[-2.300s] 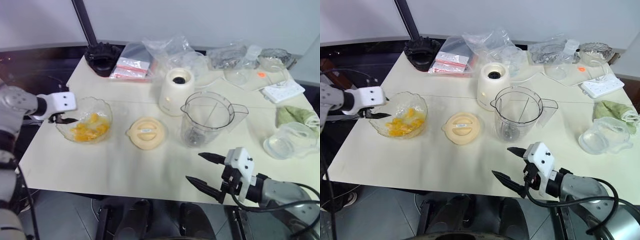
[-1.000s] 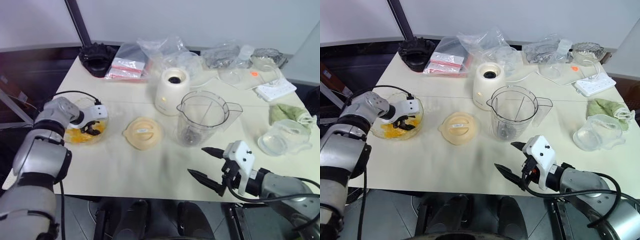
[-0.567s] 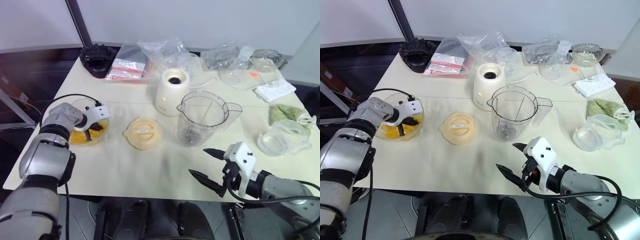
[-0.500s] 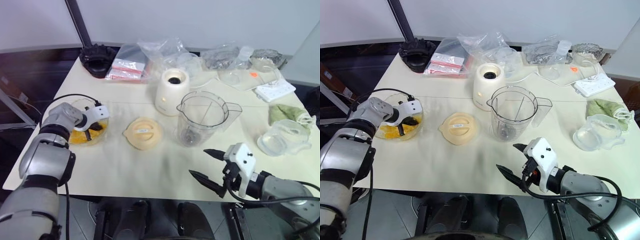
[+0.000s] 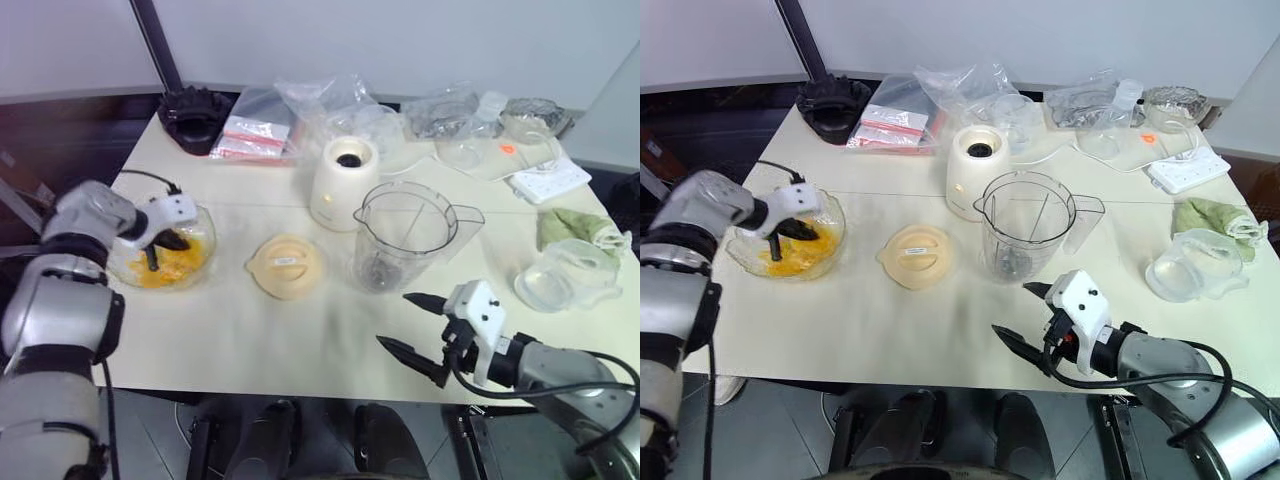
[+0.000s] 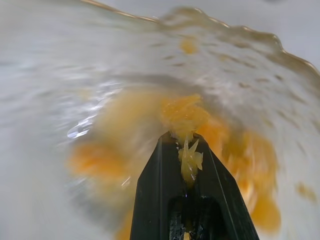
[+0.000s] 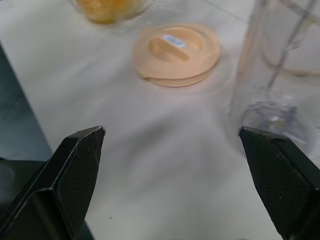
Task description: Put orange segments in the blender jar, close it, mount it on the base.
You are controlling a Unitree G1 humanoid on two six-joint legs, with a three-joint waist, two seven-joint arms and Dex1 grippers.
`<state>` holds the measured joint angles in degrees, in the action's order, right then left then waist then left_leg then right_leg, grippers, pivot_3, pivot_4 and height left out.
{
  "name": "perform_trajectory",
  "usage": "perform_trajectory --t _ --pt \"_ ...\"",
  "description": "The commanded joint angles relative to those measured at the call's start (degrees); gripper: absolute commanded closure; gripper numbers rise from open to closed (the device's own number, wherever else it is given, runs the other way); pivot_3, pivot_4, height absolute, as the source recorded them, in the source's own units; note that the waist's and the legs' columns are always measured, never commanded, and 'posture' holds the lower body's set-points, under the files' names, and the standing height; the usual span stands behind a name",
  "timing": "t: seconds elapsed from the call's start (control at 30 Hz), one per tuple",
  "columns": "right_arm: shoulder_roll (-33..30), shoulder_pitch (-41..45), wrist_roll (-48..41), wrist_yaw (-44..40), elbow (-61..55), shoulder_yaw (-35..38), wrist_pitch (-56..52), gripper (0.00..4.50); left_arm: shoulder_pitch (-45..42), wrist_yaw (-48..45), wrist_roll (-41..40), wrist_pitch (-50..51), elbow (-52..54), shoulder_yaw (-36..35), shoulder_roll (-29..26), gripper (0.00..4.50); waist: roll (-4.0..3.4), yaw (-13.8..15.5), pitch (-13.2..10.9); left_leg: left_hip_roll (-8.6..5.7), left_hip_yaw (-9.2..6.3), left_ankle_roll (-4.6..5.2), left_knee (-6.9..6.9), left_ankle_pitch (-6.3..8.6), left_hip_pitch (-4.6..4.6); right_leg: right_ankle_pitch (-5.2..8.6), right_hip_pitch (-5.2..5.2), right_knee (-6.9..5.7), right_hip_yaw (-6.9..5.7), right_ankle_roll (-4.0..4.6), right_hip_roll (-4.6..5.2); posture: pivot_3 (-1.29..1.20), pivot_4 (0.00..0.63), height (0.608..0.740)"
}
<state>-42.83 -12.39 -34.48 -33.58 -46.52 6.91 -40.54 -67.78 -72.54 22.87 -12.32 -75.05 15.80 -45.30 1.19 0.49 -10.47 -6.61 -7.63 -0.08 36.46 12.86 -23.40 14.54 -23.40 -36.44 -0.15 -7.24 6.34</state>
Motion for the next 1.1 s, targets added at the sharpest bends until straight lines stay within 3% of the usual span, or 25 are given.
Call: perform_trajectory --t 0.03,0.17,0.47,0.63,1.1 --pt "-0.1 0.3 0.5 -1.2 0.4 0.2 1.9 0.00 -0.9 -4.1 -2.3 -0.6 1.5 -1.9 -2.0 4.45 -0.02 0.0 0.0 0.00 0.00 0.00 0.00 0.00 0.01 0.00 0.01 0.00 0.00 0.00 0.00 0.00 0.150 0.740" --pt "0.0 0.5 0.7 -1.8 1.5 1.1 2.4 0.00 -0.5 -7.8 -5.3 1.5 2.1 -4.4 -3.3 4.45 -0.01 0.0 0.0 0.01 -0.01 0.00 0.01 0.00 0.01 0.00 0.01 -0.01 0.00 0.00 -0.01 0.00 0.150 0.740" --pt "2.2 0.5 -0.6 -0.7 1.5 5.9 3.6 0.00 2.7 -14.5 -20.7 17.4 4.7 -18.5 -6.5 4.45 0.00 -1.1 0.0 0.02 -0.03 0.00 0.06 0.00 0.00 0.00 -0.04 -0.18 0.00 0.00 -0.02 0.00 0.150 0.740" --pt "2.9 0.3 0.0 -0.1 1.4 6.6 4.0 0.00 6.0 -17.0 -26.0 23.6 7.9 -22.8 -8.6 4.45 -0.01 -1.4 0.0 0.02 -0.03 0.00 0.19 0.00 0.01 0.01 -0.07 -0.41 0.01 0.01 -0.02 0.00 0.150 0.740" --pt "3.7 -1.8 -1.6 1.6 -1.3 8.3 3.4 0.00 3.9 -18.3 -29.0 30.9 17.9 -22.3 -10.1 4.45 0.00 -0.9 0.0 0.02 -0.04 -0.01 0.47 0.01 0.00 0.01 -0.06 -0.60 0.04 0.02 0.02 0.00 0.150 0.740"
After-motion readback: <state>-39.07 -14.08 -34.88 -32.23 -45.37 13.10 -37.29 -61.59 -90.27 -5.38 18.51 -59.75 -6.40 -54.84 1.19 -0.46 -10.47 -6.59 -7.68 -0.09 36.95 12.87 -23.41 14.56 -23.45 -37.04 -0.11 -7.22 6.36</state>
